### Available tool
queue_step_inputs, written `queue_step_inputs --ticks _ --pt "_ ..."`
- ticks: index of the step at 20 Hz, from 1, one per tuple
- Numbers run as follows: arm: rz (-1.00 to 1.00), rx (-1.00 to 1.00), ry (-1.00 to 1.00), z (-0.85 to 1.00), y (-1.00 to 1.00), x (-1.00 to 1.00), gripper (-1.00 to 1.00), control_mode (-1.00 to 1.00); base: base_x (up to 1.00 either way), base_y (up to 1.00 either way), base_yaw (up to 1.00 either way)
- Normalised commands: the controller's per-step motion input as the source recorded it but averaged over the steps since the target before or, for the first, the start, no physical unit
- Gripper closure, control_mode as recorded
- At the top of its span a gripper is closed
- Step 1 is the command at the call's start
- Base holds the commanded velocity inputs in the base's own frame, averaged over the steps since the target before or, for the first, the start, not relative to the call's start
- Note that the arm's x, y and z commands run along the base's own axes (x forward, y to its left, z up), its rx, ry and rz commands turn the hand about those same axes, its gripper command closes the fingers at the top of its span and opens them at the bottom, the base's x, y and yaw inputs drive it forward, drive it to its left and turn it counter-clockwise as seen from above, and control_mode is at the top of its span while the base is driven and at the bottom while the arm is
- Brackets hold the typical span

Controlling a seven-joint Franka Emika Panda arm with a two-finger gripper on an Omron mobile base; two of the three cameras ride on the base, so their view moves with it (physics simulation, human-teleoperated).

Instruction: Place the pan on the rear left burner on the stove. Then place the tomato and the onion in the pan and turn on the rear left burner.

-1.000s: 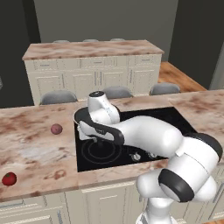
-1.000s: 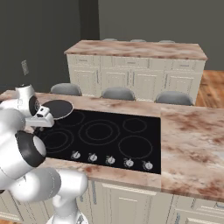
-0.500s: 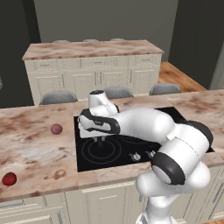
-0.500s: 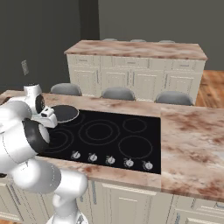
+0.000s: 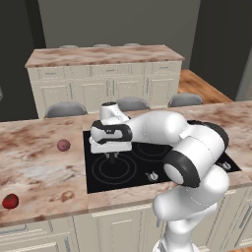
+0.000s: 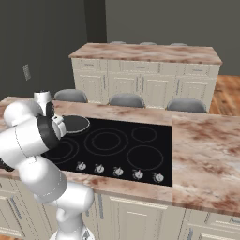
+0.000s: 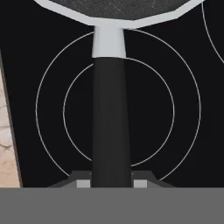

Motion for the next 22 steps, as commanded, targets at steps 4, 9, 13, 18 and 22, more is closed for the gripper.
queue_step_inputs --ticks 4,9,13,18,22 --pt "0.00 0.00 0.00 -0.23 0.00 0.21 1.00 -1.00 0.00 0.00 0.00" --pt "0.00 0.00 0.00 -0.19 0.00 0.17 1.00 -1.00 0.00 0.00 0.00" --pt "0.00 0.00 0.00 -0.15 0.00 0.16 1.00 -1.00 0.00 0.00 0.00" --pt "0.00 0.00 0.00 -0.19 0.01 0.20 1.00 -1.00 0.00 0.00 0.00" --pt "0.00 0.00 0.00 -0.14 0.07 0.18 1.00 -1.00 0.00 0.00 0.00"
